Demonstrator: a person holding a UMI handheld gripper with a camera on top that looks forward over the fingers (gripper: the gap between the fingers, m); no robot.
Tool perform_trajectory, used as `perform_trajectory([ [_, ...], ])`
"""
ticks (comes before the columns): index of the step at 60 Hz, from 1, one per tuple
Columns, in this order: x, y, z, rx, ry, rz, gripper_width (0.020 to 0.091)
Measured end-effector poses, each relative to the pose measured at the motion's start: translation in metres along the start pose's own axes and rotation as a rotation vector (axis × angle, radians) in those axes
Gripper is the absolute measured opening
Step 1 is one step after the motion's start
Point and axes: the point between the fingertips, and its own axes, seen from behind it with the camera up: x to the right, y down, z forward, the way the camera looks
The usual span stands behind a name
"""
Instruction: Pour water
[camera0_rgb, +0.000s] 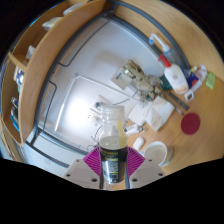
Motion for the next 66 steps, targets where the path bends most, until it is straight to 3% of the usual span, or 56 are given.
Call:
perform_trajectory([
  [3, 0.01, -0.024, -0.004, 0.085, 0.012, -0.116, 0.029],
  [11, 0.045, -0.076, -0.018, 0.198, 0.1, -0.308, 0.0306],
  [20, 0.12, -0.117, -0.017, 0.28, 0.259, -0.548, 0.0308],
  [26, 0.154, -0.133, -0.016, 0.283, 0.359, -0.706, 0.0306],
  [42, 0.201, -0.123, 0.013, 0.303, 0.344, -0.842, 0.0314],
  [59, 0.216, -0.111, 0.018, 0.371, 0.319, -0.833, 0.0398],
  [66, 0.218, -0.106, 0.015, 0.363, 0.324, -0.801, 0.0436],
])
